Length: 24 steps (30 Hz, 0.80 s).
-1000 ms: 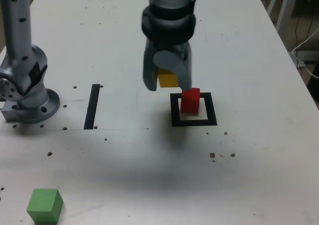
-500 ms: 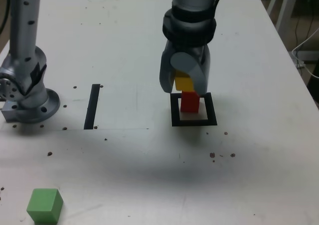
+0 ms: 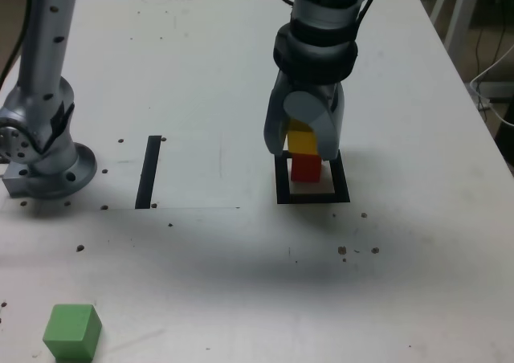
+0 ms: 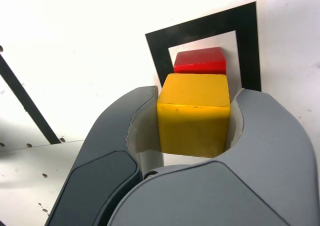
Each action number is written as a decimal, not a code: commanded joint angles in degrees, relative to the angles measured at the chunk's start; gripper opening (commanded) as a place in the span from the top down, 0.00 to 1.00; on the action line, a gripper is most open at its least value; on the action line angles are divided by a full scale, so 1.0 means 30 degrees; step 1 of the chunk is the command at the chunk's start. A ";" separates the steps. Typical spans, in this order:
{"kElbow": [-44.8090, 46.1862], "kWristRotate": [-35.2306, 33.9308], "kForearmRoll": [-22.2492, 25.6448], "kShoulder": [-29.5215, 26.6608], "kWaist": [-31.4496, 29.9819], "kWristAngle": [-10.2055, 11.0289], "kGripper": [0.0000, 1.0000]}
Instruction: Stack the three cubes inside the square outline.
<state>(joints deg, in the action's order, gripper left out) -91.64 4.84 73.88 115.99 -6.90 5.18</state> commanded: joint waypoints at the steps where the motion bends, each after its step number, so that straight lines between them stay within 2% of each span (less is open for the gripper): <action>1: -0.0086 0.0075 -0.0007 0.0155 0.0111 -0.0021 0.69; 24: -0.0033 0.0173 -0.0252 0.0641 0.0221 -0.0328 0.69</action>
<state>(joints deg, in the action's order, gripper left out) -91.86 5.26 73.16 117.65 -6.31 4.29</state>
